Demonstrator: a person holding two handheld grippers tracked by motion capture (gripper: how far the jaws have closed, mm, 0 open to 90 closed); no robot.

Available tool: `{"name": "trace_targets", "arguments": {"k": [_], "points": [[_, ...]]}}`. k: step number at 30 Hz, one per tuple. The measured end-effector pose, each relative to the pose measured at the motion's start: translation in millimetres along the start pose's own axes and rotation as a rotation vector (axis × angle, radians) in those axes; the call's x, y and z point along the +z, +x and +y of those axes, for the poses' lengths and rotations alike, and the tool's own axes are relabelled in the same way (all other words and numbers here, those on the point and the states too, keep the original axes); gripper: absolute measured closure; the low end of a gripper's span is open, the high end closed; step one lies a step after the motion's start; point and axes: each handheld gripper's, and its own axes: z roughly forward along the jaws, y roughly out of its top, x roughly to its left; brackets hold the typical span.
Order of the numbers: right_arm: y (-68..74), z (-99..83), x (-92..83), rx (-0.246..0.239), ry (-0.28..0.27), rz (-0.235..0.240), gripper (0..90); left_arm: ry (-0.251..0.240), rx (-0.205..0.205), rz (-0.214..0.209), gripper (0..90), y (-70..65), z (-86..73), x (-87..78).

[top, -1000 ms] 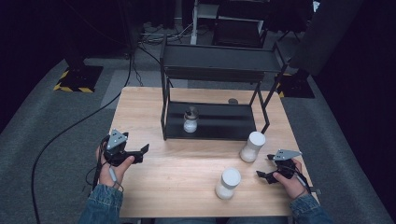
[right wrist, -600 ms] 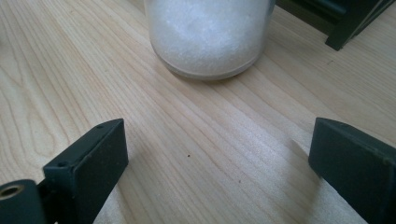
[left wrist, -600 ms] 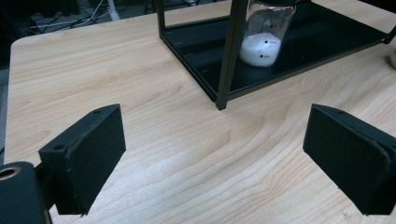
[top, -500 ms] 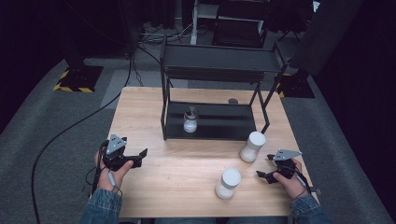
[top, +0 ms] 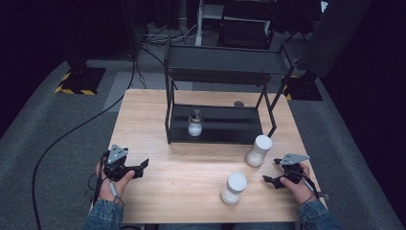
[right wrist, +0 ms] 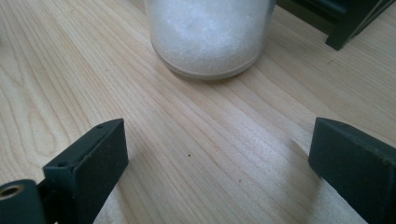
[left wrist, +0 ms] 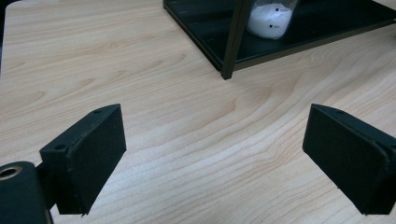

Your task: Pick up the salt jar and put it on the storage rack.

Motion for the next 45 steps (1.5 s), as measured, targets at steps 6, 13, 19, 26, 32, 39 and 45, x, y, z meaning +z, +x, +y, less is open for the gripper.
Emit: {"name": "trace_targets", "arguments": {"k": [6, 13, 19, 26, 32, 39, 45], "points": [[0.1, -0.1, -0.1, 0.000, 0.000, 0.000, 4.7, 0.024, -0.005, 0.006, 6.0, -0.4, -6.9, 2.7], [0.0, -0.1, 0.0, 0.000, 0.000, 0.000, 4.7, 0.047, -0.011, 0.017, 6.1, 0.9, -15.5, 4.1], [0.0, -0.2, 0.0, 0.000, -0.001, 0.000, 4.7, 0.046, -0.015, 0.026, 6.9, 3.1, -25.1, 5.0], [0.0, -0.1, 0.0, 0.000, -0.001, 0.000, 4.7, 0.065, -0.012, 0.029, 6.9, 4.3, -29.0, 5.9], [0.0, -0.1, 0.0, 0.000, 0.000, 0.001, 4.6, 0.094, -0.013, 0.032, 6.9, 5.0, -31.5, 9.1], [0.0, -0.1, 0.0, 0.000, 0.000, 0.001, 4.6, 0.135, -0.016, 0.047, 7.0, 5.3, -30.4, 12.0], [0.1, -0.1, 0.0, 0.001, 0.000, 0.001, 4.6, 0.197, -0.021, 0.060, 7.6, 4.9, -23.5, 14.2]]}}
